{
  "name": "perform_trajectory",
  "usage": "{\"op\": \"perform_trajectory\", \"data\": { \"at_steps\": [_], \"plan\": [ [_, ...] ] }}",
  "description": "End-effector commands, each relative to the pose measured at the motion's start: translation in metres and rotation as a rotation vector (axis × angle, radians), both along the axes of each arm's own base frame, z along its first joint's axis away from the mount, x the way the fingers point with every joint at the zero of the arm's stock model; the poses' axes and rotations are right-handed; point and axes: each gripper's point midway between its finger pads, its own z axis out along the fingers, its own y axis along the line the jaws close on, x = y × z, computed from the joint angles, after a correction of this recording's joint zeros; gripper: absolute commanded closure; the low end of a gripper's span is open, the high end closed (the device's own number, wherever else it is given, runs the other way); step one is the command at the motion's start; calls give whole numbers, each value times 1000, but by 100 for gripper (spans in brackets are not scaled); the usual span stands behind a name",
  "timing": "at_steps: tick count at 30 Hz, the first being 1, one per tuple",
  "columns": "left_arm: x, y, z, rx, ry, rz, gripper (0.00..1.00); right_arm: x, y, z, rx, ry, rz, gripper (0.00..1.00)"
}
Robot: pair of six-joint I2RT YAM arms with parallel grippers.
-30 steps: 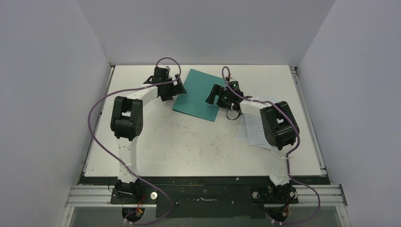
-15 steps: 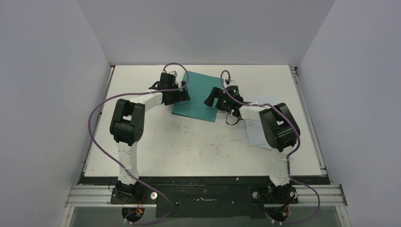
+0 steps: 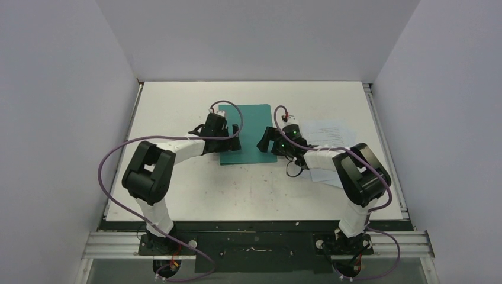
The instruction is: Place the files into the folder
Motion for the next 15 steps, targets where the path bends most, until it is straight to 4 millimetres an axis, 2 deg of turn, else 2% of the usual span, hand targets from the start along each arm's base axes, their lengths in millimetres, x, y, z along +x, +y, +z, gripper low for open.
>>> {"op": "perform_trajectory", "data": {
  "at_steps": [1, 9, 15],
  "plan": [
    [-45, -27, 1, -56, 46, -64, 0, -83, 0, -51, -87, 207, 99, 2],
    [-88, -34, 7, -47, 36, -100, 0, -139, -3, -56, -115, 217, 135, 3],
    [-121, -47, 18, -73, 25, -146, 0, -177, -4, -49, -132, 201, 142, 3]
  ]
}}
